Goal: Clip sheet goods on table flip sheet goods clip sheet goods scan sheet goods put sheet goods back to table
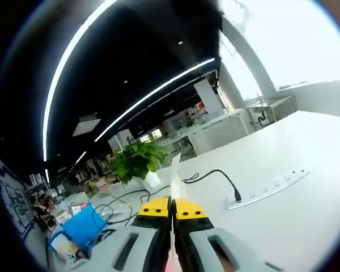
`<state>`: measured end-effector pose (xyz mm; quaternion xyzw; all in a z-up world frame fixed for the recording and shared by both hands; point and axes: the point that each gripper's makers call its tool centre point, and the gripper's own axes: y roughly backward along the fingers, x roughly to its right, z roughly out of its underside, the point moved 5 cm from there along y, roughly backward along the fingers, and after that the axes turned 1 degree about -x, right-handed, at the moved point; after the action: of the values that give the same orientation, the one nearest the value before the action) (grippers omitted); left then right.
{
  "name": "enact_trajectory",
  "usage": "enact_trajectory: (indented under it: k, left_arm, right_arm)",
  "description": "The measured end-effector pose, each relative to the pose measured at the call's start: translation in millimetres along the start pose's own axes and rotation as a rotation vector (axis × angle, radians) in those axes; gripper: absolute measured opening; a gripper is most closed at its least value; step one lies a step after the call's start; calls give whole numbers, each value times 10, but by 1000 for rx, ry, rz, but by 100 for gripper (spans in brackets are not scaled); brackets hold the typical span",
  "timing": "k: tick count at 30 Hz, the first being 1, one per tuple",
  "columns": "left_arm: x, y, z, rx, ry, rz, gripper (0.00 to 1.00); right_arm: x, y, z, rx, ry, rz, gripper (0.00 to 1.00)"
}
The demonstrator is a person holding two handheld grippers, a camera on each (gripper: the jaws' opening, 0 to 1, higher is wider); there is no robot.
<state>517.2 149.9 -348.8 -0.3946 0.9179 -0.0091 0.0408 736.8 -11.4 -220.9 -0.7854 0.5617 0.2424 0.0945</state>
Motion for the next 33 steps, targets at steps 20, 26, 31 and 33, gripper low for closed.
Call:
enact_trajectory:
  k: [20,26,31,33]
  left_arm:
    - [19,-5,13,-10,-8,3,44]
    - [9,-4,9,-7,-5,1,44]
    - [10,-2,2,-4,-7,1,44]
    - [14,-2,-1,-2,-8,3,44]
  right_arm:
    - [685,-123,168,-113,-258,59,0]
    - [912,-41,242,-174,-202,114,0]
    - [1016,85,375,-216,-168,143,0]
    - [1057,133,435,-233,-145,157,0]
